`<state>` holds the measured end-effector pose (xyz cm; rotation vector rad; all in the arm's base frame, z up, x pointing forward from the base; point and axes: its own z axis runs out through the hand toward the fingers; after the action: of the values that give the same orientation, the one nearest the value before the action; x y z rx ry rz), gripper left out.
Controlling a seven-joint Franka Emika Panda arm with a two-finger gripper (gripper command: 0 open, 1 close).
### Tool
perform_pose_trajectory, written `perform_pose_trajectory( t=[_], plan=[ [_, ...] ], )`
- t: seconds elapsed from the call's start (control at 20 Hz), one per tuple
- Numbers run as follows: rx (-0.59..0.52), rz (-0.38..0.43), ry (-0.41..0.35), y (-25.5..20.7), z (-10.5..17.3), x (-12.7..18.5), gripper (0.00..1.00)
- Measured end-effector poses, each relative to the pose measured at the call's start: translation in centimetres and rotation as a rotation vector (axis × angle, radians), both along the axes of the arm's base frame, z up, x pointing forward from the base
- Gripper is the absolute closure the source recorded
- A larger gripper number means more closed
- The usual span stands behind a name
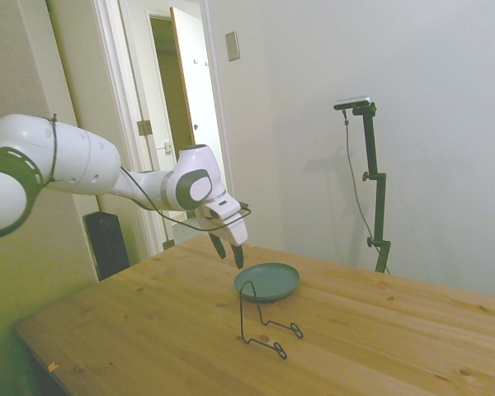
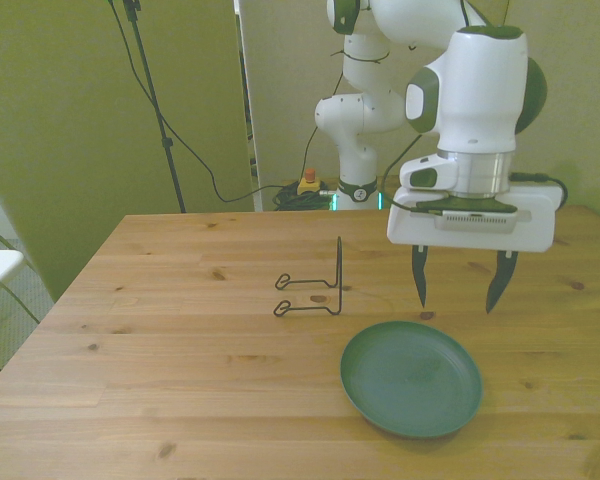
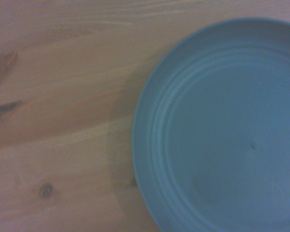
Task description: Load the plate
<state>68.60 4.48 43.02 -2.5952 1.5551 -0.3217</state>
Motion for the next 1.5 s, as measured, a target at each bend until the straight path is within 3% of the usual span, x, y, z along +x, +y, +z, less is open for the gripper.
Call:
perform_pose_trajectory(
  t=[0.3,0.65,0.95,1.25,1.5],
  plan=[
    [-0.011,0.002,0.027,1.0,-0.6,2.3,0.00],
    [-0.049,0.008,0.066,3.1,-5.2,3.6,0.00],
    [-0.191,0.048,0.031,6.1,-3.8,5.0,0.00],
    [-0.288,0.003,0.032,6.4,-6.4,5.2,0.00],
    [-0.298,-0.020,0.065,5.9,-6.6,5.0,0.00]
  ],
)
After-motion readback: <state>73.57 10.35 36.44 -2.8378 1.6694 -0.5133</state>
